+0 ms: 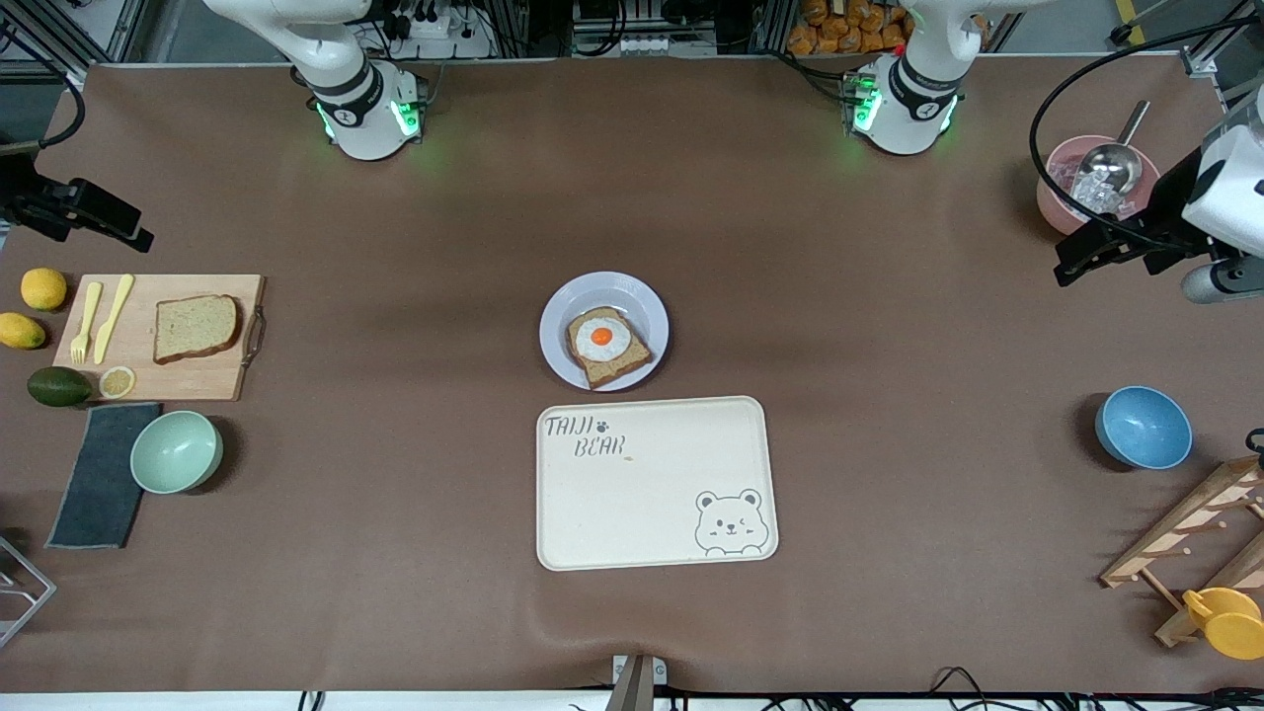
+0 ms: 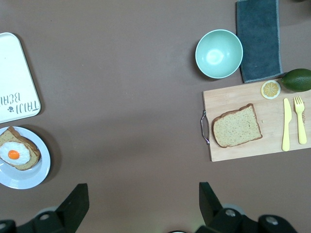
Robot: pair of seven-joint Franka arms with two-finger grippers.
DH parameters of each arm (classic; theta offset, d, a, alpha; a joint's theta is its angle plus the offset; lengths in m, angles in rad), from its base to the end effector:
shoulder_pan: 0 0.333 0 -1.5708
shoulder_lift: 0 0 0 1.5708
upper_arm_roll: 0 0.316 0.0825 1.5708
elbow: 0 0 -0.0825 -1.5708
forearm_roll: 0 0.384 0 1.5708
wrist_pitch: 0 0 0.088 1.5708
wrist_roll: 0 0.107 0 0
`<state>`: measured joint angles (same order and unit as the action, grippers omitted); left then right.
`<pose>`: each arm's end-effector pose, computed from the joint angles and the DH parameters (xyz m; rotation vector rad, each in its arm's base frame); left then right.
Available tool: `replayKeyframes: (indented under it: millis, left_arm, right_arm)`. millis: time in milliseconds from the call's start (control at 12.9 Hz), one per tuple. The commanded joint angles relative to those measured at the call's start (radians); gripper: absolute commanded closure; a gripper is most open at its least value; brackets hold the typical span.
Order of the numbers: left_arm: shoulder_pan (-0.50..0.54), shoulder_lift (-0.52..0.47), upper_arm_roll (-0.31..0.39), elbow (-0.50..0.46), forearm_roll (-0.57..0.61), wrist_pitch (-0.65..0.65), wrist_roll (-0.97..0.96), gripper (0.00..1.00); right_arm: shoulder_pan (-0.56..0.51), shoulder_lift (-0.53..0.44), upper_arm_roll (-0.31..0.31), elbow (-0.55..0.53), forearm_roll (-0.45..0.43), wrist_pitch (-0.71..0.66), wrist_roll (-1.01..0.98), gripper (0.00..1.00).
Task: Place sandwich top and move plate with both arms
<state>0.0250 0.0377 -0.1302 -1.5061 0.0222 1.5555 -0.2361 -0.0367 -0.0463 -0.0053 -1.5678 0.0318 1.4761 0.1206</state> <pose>0.5624 -0.0554 0.6327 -3.1197 -0.2054 -0.0231 0.5300 -0.0187 0.6430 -3.1006 0.2490 0.0725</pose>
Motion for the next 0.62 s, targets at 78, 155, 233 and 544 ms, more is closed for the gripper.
replayKeyframes:
  millis: [78,155,233,544]
  left_arm:
    - [0.006,-0.015,-0.003,0.001,-0.001,-0.003,0.001,0.0]
    - [0.006,-0.013,-0.003,0.003,0.001,-0.003,0.006,0.0]
    - [0.006,-0.013,-0.003,0.003,-0.001,-0.003,0.005,0.0]
    - [0.004,-0.013,-0.005,-0.006,-0.001,-0.003,0.006,0.0]
  right_arm:
    - [-0.012,-0.01,0.013,-0.009,0.017,-0.003,0.01,0.0]
    - [-0.012,-0.009,0.013,-0.009,0.017,-0.004,0.01,0.0]
    - [-0.012,-0.007,0.013,-0.011,0.017,-0.004,0.01,0.0]
    - [-0.012,-0.007,0.013,-0.011,0.017,-0.016,0.007,0.0]
